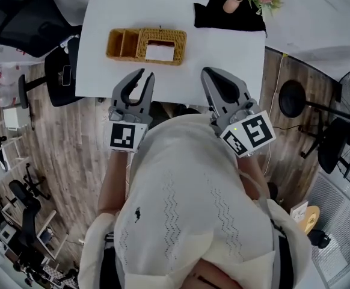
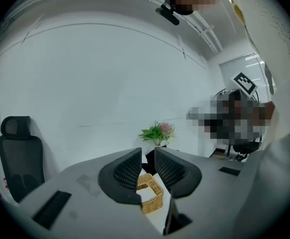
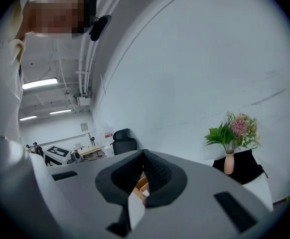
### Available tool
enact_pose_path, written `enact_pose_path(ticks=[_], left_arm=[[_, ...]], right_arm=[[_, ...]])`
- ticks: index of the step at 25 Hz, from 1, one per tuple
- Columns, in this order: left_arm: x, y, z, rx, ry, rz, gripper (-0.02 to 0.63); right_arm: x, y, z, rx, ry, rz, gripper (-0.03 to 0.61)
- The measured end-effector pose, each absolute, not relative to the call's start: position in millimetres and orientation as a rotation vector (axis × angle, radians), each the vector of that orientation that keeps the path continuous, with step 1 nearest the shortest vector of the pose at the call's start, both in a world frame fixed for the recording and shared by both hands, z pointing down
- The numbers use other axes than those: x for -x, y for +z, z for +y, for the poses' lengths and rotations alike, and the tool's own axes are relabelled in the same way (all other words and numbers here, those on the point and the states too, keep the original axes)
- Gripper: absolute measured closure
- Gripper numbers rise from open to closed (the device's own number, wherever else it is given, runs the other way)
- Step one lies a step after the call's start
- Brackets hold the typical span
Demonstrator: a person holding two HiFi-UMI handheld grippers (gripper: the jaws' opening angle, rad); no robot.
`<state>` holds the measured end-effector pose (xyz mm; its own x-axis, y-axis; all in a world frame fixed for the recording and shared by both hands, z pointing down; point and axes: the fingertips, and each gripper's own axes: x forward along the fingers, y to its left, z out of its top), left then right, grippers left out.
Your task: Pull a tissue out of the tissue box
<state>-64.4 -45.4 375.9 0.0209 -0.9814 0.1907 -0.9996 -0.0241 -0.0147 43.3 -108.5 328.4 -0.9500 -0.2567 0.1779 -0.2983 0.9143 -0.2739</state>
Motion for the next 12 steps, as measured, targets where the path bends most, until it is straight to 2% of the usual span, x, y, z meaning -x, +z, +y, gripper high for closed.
enact_pose_path(ticks=[12], left_arm=[[84.5,425.0,-64.6,-2.305,0.407,-1.855,0.531]], right_arm=[[-36.2,333.8,-111.9,-0.641,0.477,-2.872,0.577]])
